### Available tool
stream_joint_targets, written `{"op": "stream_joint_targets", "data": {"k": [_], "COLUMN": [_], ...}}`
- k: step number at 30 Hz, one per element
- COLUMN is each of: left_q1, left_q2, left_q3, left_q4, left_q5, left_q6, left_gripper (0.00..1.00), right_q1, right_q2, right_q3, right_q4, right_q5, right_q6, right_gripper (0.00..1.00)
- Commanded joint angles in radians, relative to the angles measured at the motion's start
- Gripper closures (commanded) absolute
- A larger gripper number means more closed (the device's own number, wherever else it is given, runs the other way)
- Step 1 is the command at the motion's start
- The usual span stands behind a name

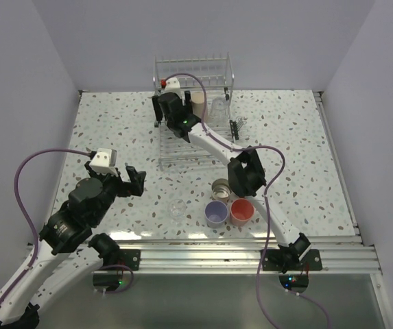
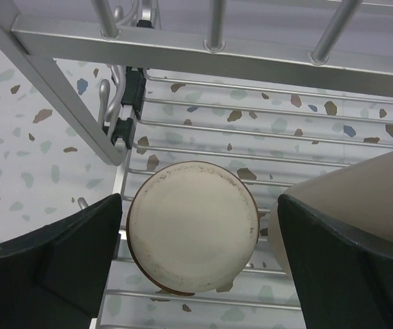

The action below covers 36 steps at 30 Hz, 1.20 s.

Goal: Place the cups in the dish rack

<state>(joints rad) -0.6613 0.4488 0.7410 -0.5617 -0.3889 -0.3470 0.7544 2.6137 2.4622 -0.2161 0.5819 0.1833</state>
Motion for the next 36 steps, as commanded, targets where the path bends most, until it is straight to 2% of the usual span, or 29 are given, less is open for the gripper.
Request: {"op": "stream_joint_targets", "data": {"k": [1, 6, 13, 15, 21, 24, 29, 31, 36], "left_q1": [0.009, 0.012, 0.012, 0.015, 0.019, 0.02, 0.022, 0.02, 0.02], "left_q2": [-0.001, -0.002, 0.004, 0.013, 0.03, 0.031, 0.08, 0.109, 0.292], "left_q3": [-0.002, -0.003, -0.002, -0.002, 0.004, 0.006, 0.008, 0.008, 0.029], "left_q4": [0.054, 0.052, 0.052, 0.052, 0.049, 0.049, 0.062, 0.069, 0.077], "left_q5": [0.004, 0.002, -0.001, 0.001, 0.001, 0.001, 0.044, 0.1, 0.228], "left_q6": [0.025, 0.025, 0.025, 0.025, 0.026, 0.028, 0.048, 0.059, 0.065], "left_gripper": [0.0, 0.0, 0.0, 0.0, 0.0, 0.0, 0.0, 0.0, 0.03], "right_q1": [0.003, 0.023, 0.062, 0.071, 0.132, 0.154, 0.169, 0.177, 0.203], "right_q2": [-0.038, -0.104, -0.317, -0.412, -0.714, -0.854, -0.99, -1.056, -1.272], "right_q3": [-0.009, -0.094, -0.359, -0.426, -0.765, -0.944, -1.081, -1.129, -1.281], "right_q4": [0.054, 0.119, 0.26, 0.3, 0.371, 0.376, 0.362, 0.334, 0.219], "right_q5": [-0.004, 0.012, 0.027, 0.032, 0.01, -0.008, -0.028, -0.019, -0.004], "right_q6": [-0.002, -0.021, -0.03, -0.031, -0.025, 0.024, 0.082, 0.114, 0.169], "right_gripper": [0.02, 0.02, 0.02, 0.02, 0.02, 0.02, 0.02, 0.02, 0.02]}}
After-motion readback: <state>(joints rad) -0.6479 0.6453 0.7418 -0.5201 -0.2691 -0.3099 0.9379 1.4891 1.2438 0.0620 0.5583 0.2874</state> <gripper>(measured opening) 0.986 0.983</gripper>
